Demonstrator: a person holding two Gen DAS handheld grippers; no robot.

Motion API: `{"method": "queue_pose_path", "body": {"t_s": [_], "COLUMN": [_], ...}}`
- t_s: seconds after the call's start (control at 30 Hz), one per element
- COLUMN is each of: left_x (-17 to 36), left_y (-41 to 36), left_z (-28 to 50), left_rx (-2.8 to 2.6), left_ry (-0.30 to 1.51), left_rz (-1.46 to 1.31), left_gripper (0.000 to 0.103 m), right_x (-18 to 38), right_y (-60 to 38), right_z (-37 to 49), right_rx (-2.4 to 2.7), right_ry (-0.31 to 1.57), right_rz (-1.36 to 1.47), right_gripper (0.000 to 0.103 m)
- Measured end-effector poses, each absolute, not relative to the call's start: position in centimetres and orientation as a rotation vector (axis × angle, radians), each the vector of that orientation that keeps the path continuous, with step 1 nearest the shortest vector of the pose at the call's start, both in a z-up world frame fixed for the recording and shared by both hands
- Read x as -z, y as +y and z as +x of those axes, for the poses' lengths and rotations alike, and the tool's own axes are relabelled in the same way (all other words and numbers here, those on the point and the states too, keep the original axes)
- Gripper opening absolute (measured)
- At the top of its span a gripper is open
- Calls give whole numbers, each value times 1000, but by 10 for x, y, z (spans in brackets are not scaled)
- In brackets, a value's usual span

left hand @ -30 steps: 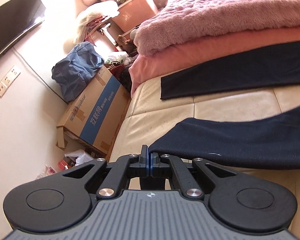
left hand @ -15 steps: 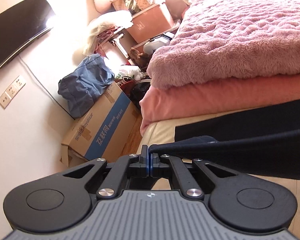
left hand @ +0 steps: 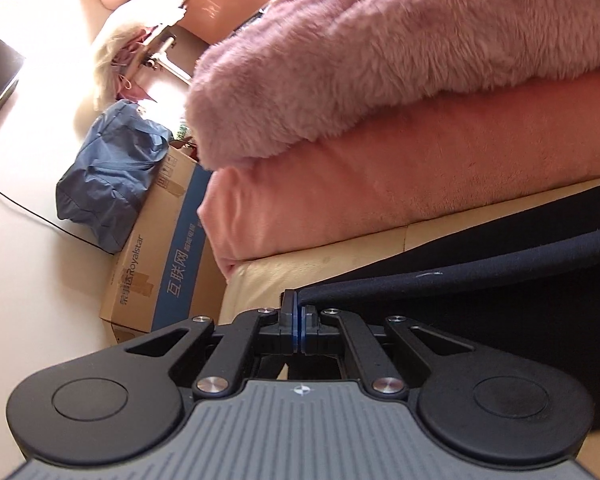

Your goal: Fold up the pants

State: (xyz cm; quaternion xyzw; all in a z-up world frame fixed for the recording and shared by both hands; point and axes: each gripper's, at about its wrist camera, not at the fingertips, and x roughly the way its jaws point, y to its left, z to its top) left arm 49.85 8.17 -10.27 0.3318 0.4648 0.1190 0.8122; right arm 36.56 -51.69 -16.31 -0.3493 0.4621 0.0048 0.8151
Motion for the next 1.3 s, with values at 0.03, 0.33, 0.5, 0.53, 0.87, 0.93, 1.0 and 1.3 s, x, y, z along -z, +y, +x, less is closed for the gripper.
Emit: {"method": "queue_pose_path", "body": {"t_s": [0.03,0.33,0.5,0.53,0.87,0.93,1.0,1.3], "left_x": [107,130,123,118,66,72,82,114], "left_y": [82,78,91,95,191,217,236,260], "left_z": [502,527,525,522,443,424,413,429], "left_rx": [-252,-265,-306,-304,-205,-198,-209,-254], "left_ry": [995,1007,966,950,840,820,799,780], "left_rz": [709,703,598,570,-154,-339,-470,-644], "left_gripper": [1,16,45,53,55,52,51,46], "right_x": [169,183,183,181,138,136,139,160], "right_y": [-518,-525,-522,-522,-492,-475,-459,-435], "right_z": [369,378,377,378,320,300,284,270], "right_rx": [-11,43,108,131,150,116,98,161], "right_ry": [994,969,920,904,794,793,802,847], "right_rz": [-735,-619,-620,-616,-346,-277,-219,-161], "right_gripper": [0,0,13,31,51,45,40,36]}}
